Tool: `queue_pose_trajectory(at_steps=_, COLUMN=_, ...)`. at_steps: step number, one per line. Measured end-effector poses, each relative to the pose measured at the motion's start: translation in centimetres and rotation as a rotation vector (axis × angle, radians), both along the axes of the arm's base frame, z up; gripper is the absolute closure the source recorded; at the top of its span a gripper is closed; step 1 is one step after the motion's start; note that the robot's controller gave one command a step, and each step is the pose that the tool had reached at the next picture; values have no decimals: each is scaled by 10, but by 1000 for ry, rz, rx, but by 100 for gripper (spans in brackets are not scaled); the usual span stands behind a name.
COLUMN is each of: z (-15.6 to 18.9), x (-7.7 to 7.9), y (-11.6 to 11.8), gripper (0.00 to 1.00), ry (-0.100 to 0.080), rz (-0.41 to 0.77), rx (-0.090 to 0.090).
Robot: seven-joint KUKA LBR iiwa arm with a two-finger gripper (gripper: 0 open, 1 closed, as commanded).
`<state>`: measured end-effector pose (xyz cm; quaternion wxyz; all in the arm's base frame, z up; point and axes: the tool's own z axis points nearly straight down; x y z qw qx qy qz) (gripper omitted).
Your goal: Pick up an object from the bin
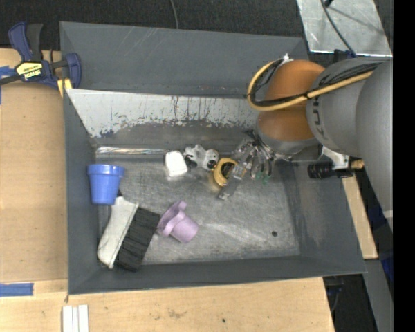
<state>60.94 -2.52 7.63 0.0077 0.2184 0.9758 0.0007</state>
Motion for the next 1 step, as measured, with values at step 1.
queue_pose_trajectory(at_steps=1, z=0, x=0, y=0, gripper=100, ry=0, rz=0, rx=0)
